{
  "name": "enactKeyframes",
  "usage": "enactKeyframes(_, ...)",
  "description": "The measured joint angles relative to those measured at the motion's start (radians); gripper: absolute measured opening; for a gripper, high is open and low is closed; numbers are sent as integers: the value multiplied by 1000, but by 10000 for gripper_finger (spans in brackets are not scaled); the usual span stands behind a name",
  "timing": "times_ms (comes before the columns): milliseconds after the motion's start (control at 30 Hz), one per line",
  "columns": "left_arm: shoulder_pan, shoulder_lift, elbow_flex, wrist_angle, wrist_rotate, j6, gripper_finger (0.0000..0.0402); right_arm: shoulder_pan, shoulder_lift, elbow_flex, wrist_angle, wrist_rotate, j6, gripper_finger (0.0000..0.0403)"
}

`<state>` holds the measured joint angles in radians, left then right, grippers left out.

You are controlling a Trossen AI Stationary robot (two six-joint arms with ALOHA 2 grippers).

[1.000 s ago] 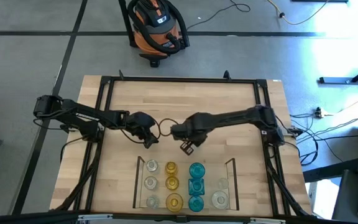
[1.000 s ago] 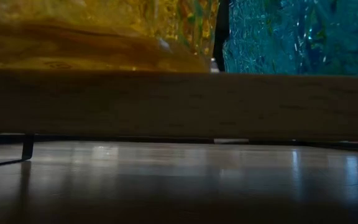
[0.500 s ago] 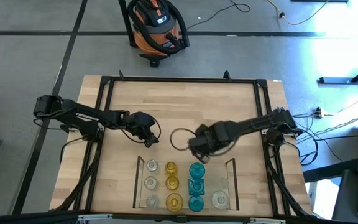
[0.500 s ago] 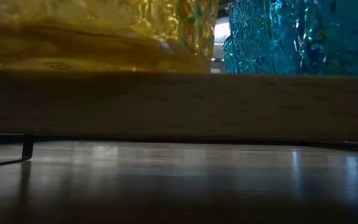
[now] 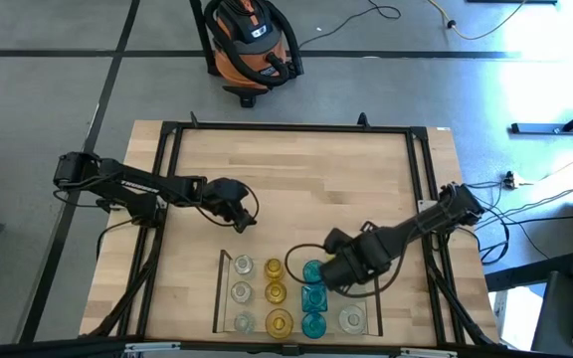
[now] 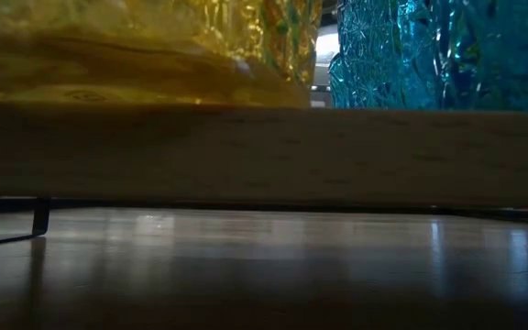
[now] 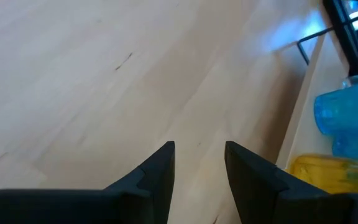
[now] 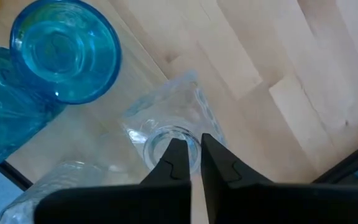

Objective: Sort vases onto shelf
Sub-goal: Put the transparent vase on the shelf aligned with the other transparent vase

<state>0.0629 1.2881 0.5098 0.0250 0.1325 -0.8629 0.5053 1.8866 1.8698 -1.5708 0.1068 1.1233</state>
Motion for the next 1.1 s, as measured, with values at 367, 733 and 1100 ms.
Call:
enactKeyframes(367, 0, 0, 0, 47, -1, -26, 133, 3, 0, -1, 0, 32, -73, 0)
enactKeyframes(733, -1, 0, 0, 51, -1, -44, 133, -29, -223, -288, 157, -2, -101, 0)
enactKeyframes(1100, 0, 0, 0, 59, -22, -51, 133, -28, -294, -349, 277, -55, -110, 0)
